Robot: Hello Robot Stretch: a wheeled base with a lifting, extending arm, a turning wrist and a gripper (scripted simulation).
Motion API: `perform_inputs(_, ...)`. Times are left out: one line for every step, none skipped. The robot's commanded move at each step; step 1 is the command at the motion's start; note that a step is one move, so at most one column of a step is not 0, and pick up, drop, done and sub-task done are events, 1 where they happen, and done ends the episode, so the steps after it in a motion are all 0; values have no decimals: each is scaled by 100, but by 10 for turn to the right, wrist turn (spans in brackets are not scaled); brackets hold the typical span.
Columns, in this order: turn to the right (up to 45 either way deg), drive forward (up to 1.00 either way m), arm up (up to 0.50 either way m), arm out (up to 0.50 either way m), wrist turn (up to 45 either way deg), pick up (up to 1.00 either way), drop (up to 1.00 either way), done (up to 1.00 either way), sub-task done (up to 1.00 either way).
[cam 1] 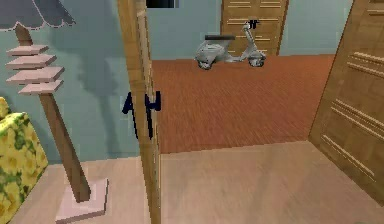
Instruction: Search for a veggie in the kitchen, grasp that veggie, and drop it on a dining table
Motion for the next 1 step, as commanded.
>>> perform_inputs(30, 0, 0, 0, 0, 0, 0, 0, 0)
